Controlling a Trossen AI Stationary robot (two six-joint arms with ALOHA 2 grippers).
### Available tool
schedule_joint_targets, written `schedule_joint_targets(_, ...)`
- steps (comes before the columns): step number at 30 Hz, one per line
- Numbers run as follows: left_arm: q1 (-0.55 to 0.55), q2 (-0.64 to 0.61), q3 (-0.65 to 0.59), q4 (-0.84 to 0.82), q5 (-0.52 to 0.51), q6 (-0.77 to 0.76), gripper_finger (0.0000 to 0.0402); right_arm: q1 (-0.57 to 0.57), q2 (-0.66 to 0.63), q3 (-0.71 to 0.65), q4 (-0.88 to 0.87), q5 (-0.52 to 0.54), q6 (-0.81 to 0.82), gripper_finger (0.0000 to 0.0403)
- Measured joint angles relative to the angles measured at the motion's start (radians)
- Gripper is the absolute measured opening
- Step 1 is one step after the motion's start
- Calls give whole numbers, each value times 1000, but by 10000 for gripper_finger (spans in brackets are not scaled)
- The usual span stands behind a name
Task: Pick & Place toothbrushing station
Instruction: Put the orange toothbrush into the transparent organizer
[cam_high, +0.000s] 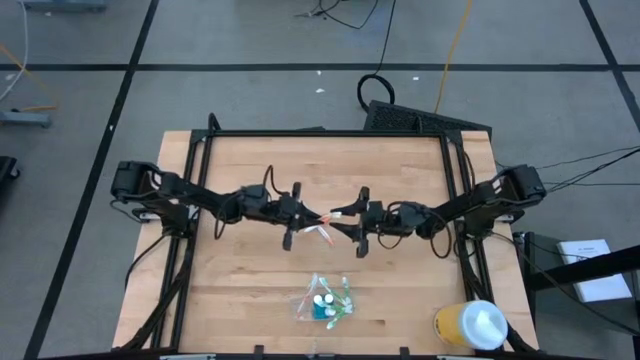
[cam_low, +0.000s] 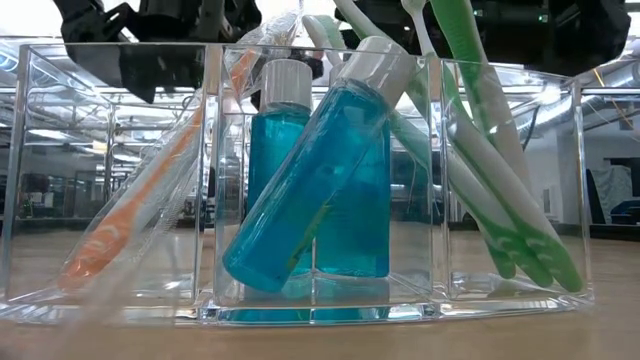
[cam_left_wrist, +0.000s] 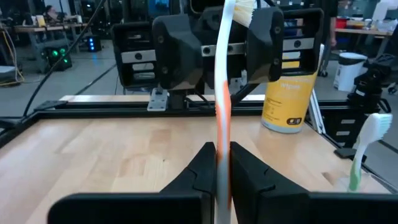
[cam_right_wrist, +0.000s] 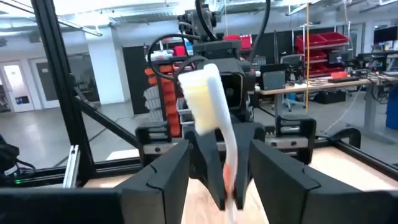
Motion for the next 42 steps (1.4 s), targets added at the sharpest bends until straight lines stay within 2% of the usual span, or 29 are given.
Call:
schedule_joint_targets(10,0,9,0,3,-8,-1,22,-22,44,3,67,3,-9,126)
schedule_joint_targets(17,0,9,0,2,-9,-12,22,-38,45,3,66,1,13,76)
schedule_joint_targets(24,0,8,2,1,-11,-20,22,-36,46,3,100,-5,-29,13)
schedule_joint_targets(34,-7,8,2,-37,-45,-77,61,-37,44,31,150,-46,-63,5)
schedule_joint_targets(37,-17,8,2,-79,-62,-105,63,-38,20,44,86,-50,-57,4)
schedule_joint_targets(42,-24,8,2,-156,-136,-152,65,-58,-44,110,-202,-50,-24,3)
